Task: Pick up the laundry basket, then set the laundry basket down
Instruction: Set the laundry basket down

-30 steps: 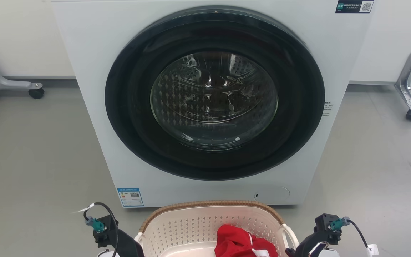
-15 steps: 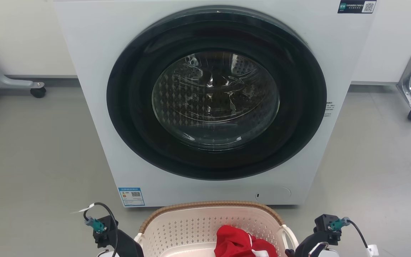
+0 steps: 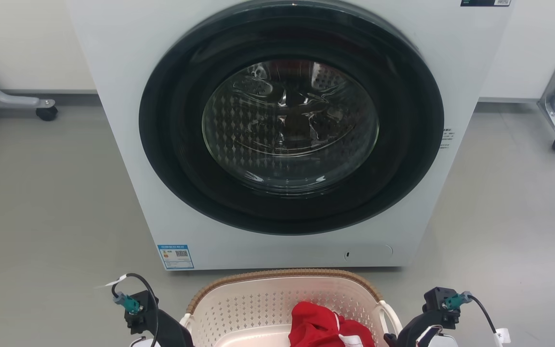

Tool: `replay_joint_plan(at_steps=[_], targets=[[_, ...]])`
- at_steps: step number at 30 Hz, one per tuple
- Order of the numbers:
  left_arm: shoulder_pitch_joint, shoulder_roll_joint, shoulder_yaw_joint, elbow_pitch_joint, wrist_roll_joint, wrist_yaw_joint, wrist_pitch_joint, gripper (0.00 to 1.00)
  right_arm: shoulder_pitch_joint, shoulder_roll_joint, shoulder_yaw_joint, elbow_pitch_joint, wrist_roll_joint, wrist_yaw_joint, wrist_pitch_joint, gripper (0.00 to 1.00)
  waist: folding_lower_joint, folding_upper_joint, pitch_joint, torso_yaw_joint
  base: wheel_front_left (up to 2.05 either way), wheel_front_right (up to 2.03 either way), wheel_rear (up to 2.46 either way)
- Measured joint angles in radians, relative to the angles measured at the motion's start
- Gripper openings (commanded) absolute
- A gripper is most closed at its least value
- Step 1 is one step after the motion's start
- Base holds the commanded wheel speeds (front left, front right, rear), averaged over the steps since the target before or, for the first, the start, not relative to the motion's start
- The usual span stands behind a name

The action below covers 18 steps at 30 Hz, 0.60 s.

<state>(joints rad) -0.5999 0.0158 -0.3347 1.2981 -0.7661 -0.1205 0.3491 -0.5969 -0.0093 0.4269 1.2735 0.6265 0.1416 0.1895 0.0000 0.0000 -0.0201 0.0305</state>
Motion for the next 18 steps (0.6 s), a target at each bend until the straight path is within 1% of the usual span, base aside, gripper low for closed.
replay_joint_plan(at_steps=[9, 18], targets=[[-0.004, -0.001, 0.000, -0.001, 0.000, 0.000, -0.023, 0.00, -0.003, -0.002, 0.004, -0.006, 0.001, 0.000, -0.015, 0.00, 0.0000, 0.0000, 0.051, -0.006, 0.00, 0.00, 0.00], [-0.041, -0.005, 0.000, -0.018, 0.000, 0.006, -0.069, 0.00, -0.044, -0.015, 0.007, -0.021, 0.001, 0.000, -0.043, 0.00, 0.0001, 0.0000, 0.141, -0.009, 0.00, 0.00, 0.00]])
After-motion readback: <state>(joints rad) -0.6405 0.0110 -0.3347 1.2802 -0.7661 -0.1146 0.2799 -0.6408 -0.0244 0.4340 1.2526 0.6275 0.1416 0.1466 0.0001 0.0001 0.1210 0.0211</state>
